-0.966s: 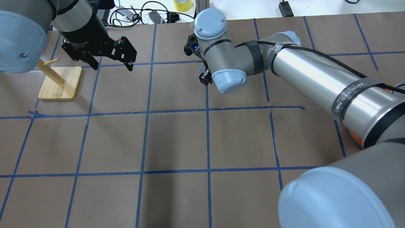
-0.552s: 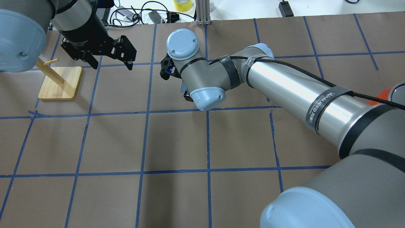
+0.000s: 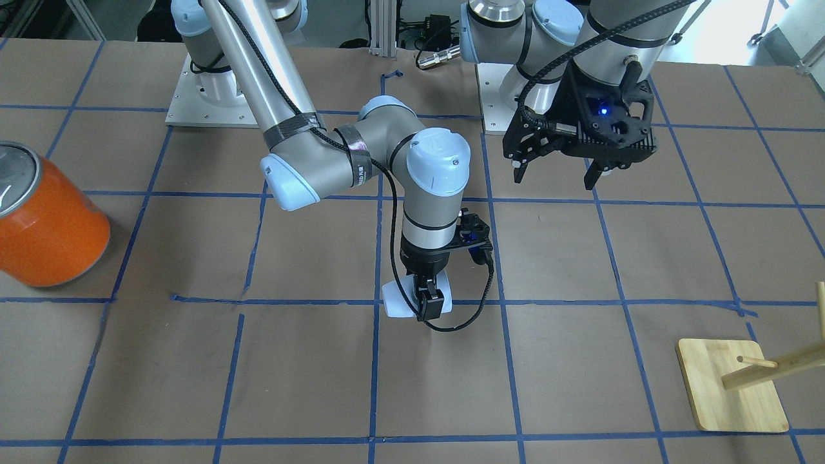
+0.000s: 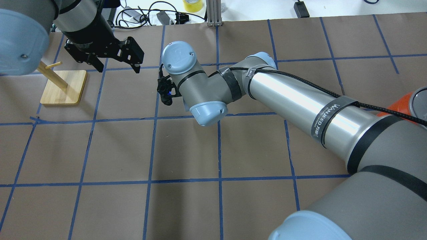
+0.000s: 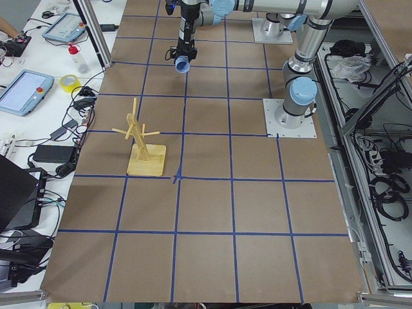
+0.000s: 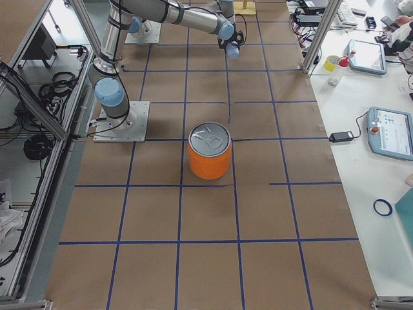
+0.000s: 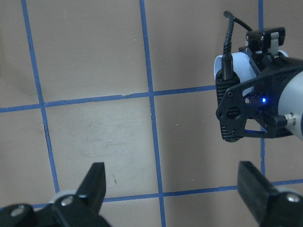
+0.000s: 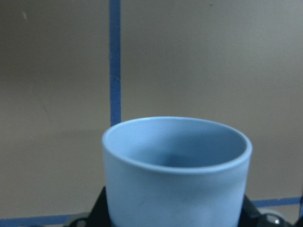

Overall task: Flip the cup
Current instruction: 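Carry the cup with the right gripper toward the left arm's side, then lower the cup and release it on its side with the right gripper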

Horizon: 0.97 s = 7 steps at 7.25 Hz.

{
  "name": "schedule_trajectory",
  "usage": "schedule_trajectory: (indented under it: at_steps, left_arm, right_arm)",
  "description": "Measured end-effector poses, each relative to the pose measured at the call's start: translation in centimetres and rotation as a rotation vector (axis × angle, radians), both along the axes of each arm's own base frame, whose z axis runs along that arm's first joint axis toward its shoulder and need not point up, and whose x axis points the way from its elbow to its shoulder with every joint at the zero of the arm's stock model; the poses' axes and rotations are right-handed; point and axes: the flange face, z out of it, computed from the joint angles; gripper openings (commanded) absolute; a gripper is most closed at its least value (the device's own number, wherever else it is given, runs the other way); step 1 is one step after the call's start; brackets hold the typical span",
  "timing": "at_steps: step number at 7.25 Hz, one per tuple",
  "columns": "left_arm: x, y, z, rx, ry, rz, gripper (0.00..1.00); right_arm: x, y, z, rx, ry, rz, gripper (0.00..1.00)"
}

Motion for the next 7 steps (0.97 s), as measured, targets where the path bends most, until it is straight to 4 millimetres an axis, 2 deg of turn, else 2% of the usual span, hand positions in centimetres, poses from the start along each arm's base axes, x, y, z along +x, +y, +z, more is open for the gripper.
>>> schedule_trajectory:
  at_steps: [1, 3, 5, 7]
  left_arm:
    - [0.0, 0.0, 0.0, 0.000, 0.000, 0.000, 1.00]
    - [0.0, 0.0, 0.1, -0.002, 0.000, 0.000, 1.00]
    - [0.0, 0.0, 0.1, -0.001, 0.000, 0.000, 1.00]
    - [0.0, 0.0, 0.0, -0.001, 0.000, 0.000, 1.00]
  right_arm:
    - [0.1, 0.0, -0.4, 0.006, 0.011, 0.040, 0.32]
    - [0.3, -0.2, -1.9, 0.019, 0.012, 0.063, 0.43]
    - [1.1, -0.4, -3.3, 0.045, -0.040, 0.068, 0.45]
    - [1.4, -0.6, -4.0, 0.056, -0.061, 0.068, 0.63]
